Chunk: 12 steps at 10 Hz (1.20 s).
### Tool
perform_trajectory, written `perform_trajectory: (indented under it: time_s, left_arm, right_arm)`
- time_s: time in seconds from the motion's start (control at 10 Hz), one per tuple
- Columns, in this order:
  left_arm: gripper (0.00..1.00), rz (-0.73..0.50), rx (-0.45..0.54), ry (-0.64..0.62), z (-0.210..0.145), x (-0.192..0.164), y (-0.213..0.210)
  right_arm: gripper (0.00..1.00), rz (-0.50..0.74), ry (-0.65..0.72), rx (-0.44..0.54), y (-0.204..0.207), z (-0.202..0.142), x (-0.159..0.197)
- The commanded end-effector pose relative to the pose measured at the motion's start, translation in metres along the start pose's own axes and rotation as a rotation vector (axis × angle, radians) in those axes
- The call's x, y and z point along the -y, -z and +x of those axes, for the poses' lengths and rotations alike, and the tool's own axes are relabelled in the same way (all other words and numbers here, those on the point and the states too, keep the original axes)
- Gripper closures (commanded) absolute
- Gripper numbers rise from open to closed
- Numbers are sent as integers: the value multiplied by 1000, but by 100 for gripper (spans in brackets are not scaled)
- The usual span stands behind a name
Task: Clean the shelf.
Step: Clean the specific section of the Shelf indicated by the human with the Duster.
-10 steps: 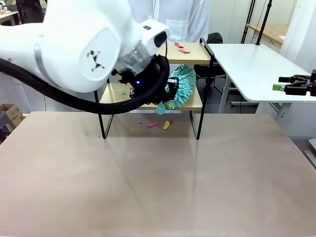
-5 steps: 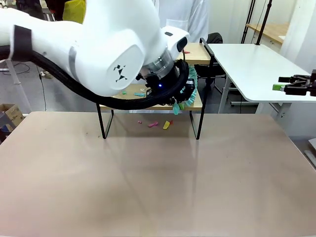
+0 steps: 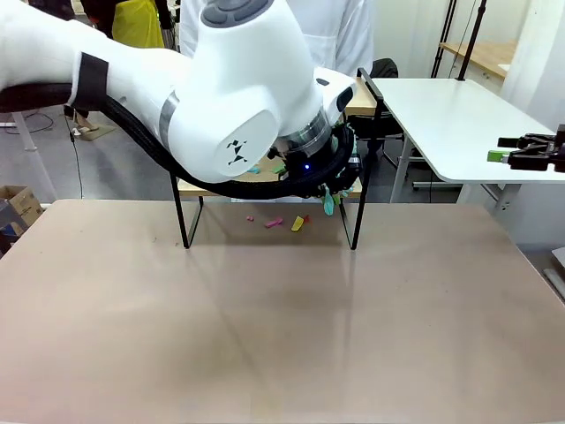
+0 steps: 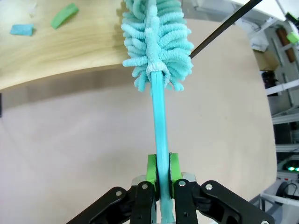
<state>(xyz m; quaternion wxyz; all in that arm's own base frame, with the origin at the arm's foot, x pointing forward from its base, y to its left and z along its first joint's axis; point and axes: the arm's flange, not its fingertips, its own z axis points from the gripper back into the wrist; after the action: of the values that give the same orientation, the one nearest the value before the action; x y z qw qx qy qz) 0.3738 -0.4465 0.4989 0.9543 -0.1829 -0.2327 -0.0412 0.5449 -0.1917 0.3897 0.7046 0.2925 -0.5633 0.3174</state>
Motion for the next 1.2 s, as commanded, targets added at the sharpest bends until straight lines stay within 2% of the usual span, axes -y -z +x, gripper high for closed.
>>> perform_trajectory:
  time_s: [0.0,0.1,0.2,0.3,0.8,1.1]
  left_arm:
    - [87,31,23,-58,2,9,16]
    - [87,33,22,-72,1,8,17]
    - [87,12,0,-19,-1,-2,6]
    - [87,12,0,-19,-1,-2,6]
    - [87,63,-53,-57,0,-30,-5]
    - [87,113,-45,-93,5,-57,-19]
  right_arm:
    - [0,2,-5,3,1,3,-1]
    - [0,2,-5,3,1,3,-1]
    - [0,2,-5,3,1,3,-1]
    - [0,2,-5,3,1,3,-1]
    - [0,2,-5,3,1,3,-1]
    - [0,2,-5,3,1,3,-1]
